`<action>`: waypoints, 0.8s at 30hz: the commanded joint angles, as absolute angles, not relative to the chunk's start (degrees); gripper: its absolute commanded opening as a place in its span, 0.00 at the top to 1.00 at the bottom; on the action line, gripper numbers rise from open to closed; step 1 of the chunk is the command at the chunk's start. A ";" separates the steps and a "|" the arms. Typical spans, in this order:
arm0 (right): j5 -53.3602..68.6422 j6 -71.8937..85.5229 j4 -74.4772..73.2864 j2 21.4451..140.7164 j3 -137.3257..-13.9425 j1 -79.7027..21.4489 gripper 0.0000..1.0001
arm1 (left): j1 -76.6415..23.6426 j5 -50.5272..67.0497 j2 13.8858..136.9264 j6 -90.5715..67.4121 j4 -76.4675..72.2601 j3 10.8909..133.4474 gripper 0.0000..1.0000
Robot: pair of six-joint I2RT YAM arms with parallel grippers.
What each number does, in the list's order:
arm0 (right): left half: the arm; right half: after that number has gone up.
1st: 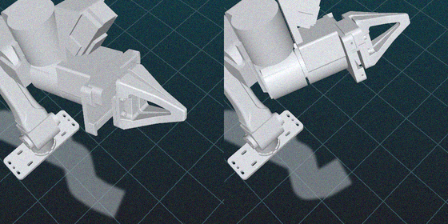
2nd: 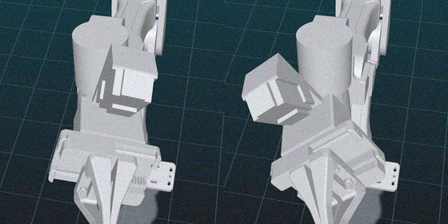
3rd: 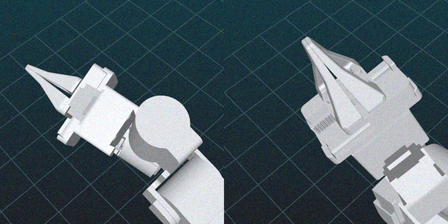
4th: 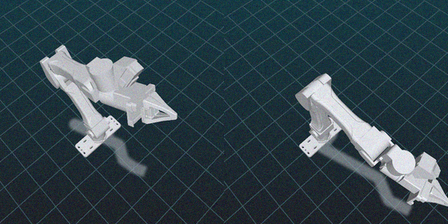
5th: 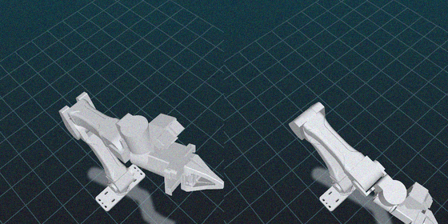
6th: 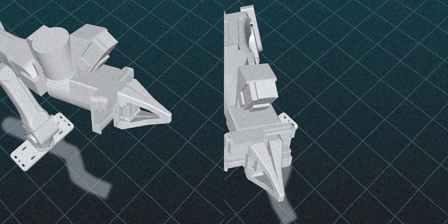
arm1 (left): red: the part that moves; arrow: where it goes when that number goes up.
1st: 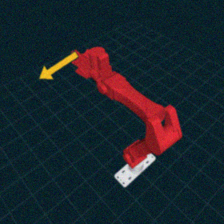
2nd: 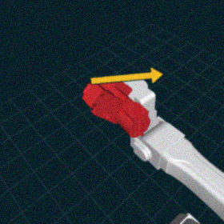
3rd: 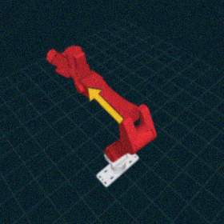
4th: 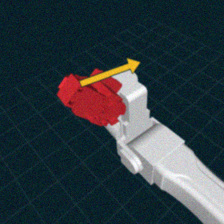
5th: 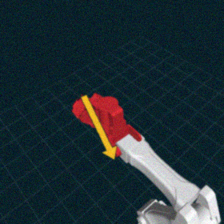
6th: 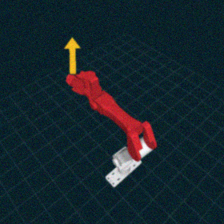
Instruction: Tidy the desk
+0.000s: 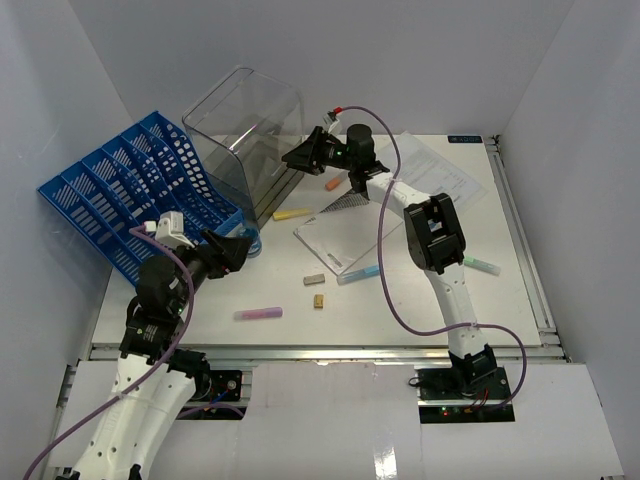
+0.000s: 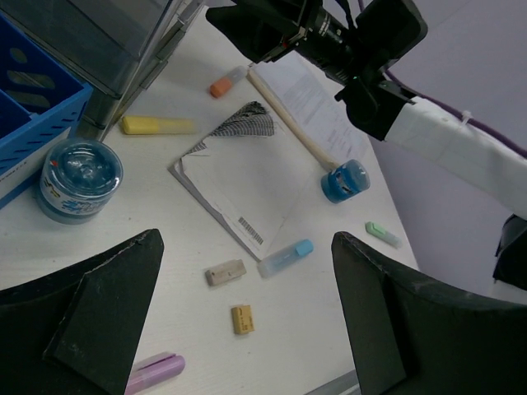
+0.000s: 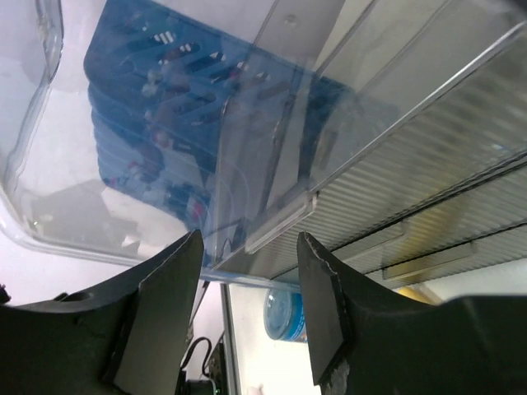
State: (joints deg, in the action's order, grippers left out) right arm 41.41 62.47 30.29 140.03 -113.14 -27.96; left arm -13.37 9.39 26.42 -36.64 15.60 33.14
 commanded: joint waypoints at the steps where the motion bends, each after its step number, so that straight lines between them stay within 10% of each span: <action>1: 38.82 64.88 34.63 141.15 -117.26 -27.88 0.45 | -13.54 8.96 25.93 -42.35 15.72 34.63 0.06; 24: 32.57 65.34 36.66 139.59 -112.78 -30.01 0.55 | -13.54 10.72 25.05 -45.75 15.60 35.16 0.07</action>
